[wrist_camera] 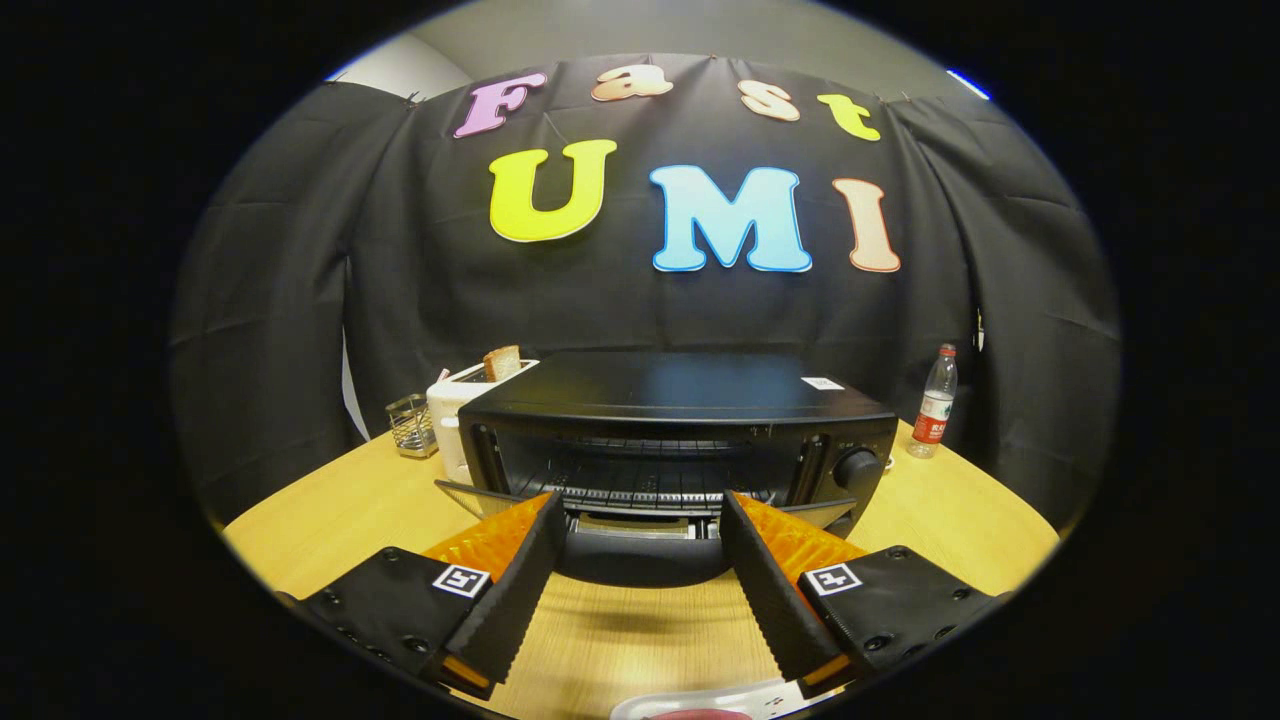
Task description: Open the toaster oven, put the food inside, and close the toaster oven door.
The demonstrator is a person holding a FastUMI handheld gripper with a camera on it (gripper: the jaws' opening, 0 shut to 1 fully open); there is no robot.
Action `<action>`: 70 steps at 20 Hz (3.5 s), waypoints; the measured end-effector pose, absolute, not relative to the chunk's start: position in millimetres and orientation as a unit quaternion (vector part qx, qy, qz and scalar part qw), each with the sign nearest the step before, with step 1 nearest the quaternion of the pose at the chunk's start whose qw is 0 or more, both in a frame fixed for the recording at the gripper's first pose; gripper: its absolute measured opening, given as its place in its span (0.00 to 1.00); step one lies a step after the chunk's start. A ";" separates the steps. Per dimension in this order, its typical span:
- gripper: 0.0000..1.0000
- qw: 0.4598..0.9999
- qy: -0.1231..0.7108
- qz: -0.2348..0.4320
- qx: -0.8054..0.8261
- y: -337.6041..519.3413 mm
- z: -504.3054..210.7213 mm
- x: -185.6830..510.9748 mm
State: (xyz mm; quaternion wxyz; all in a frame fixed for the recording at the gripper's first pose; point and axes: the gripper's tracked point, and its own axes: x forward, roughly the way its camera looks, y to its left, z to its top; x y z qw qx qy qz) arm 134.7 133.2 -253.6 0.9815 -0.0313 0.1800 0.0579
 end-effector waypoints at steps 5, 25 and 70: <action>0.98 0.977 0.204 0.054 -0.037 133.0 -267.7 112.9; 0.98 0.953 0.290 0.069 -0.053 110.7 -276.1 34.9; 0.02 0.706 0.670 0.134 0.186 -0.1 -371.2 -43.3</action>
